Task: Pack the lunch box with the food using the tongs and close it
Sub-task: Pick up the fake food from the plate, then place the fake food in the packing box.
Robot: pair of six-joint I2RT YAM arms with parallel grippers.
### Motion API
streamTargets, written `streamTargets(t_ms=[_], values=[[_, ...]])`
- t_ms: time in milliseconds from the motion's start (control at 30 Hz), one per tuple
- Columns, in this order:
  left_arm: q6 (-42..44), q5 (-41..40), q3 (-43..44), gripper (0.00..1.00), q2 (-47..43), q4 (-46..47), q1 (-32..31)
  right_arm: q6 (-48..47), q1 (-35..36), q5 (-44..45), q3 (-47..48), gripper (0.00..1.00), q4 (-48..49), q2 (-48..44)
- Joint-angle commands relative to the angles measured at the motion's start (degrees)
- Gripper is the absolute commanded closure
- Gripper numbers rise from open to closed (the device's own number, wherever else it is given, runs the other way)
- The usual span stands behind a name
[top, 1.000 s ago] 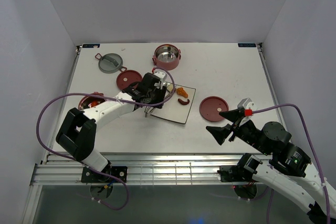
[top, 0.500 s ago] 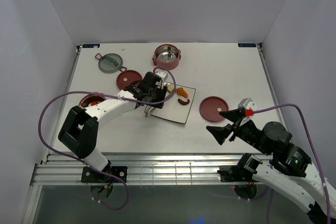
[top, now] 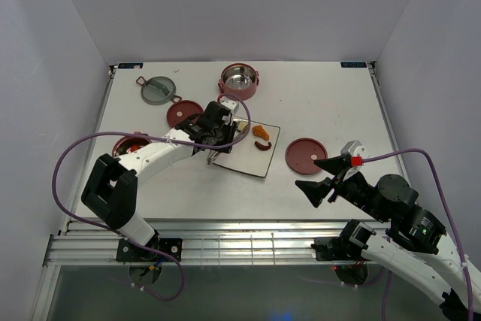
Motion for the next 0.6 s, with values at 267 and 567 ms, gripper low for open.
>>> streamTargets(t_ms=[267,567], values=[[-4.4,-9.6,10.2,0.66,-8.5,-1.4,-0.1,-0.9,0.3,0.7,2.5,0.12,1.4,-0.8],[-0.5,-13.6,36.5,0.67,8.3,-4.7,1.6,-0.8,0.3,0.8,2.4,0.12,1.3,-0.8]])
